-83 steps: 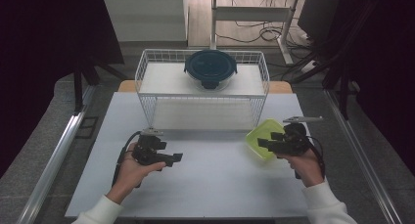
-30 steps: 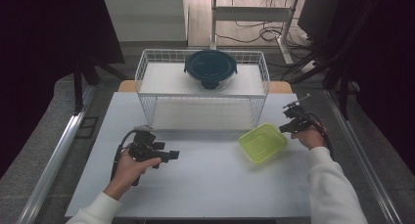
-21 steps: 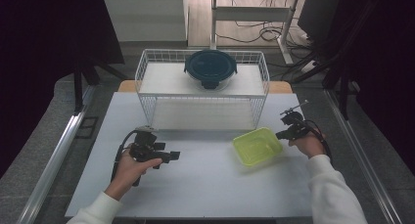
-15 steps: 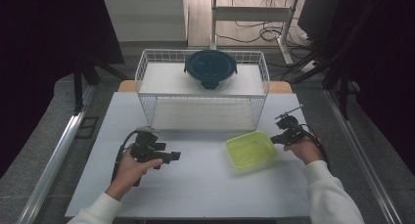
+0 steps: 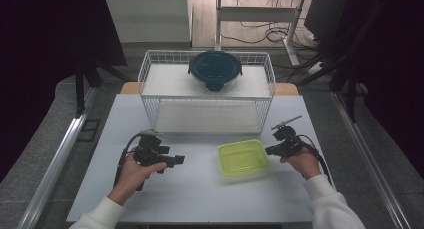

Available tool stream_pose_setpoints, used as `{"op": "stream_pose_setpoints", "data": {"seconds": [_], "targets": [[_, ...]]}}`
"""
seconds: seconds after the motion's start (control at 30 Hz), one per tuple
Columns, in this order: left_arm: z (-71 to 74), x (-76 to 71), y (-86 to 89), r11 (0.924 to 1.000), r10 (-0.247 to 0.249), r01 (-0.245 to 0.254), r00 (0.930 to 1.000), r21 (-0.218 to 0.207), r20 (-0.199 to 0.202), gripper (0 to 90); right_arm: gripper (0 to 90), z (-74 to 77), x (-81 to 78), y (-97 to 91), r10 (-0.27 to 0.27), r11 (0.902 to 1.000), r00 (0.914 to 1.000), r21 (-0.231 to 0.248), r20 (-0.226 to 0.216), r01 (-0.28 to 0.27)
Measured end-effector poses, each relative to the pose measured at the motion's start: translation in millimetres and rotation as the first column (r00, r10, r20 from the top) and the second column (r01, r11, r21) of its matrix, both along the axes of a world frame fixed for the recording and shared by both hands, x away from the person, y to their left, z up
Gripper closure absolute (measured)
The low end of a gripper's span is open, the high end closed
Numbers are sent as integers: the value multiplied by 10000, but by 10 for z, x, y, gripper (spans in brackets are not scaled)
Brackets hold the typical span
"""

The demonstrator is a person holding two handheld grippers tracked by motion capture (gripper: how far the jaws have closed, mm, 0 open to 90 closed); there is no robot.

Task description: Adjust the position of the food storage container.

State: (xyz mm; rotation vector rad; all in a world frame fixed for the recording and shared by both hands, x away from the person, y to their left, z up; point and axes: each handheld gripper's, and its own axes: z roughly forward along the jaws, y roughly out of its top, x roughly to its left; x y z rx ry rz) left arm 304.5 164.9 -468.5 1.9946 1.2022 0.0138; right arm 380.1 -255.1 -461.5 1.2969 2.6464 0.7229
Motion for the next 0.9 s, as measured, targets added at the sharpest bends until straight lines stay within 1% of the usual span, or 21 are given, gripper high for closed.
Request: {"op": "stream_pose_setpoints", "data": {"seconds": [0.1, 0.23, 0.43, 0.67, 0.77, 0.83, 0.9], "targets": [[0, -3, -3, 10000, 53, -53, 10000, -23, 5, 219, 884, -17, -52, 50, 174, 9994, 9998, 304, -68, -172], [-5, -2, -1, 10000, 55, -55, 10000, -2, -20, 219, 884, -36, -119, 117, 433, 9979, 9990, 489, -95, -428], [-10, -1, 0, 10000, 54, -54, 10000, 20, -24, 220, 884, -61, -191, 226, 712, 9956, 9974, 621, -148, -702], [-15, -2, -1, 10000, 44, -44, 10000, 35, -39, 221, 884, -104, -223, 348, 920, 9927, 9956, 794, -198, -902], [-18, 1, -2, 10000, 54, -53, 10000, 50, -49, 221, 884, -149, -242, 444, 1053, 9919, 9943, 739, -196, -1036], [-20, 2, -1, 10000, 52, -51, 10000, 54, -53, 221, 885, -161, -247, 471, 1100, 9913, 9938, 740, -187, -1084], [-22, 1, 0, 10000, 47, -47, 10000, 48, -43, 220, 884, -182, -253, 549, 1199, 9896, 9927, 824, -156, -1182]]}}
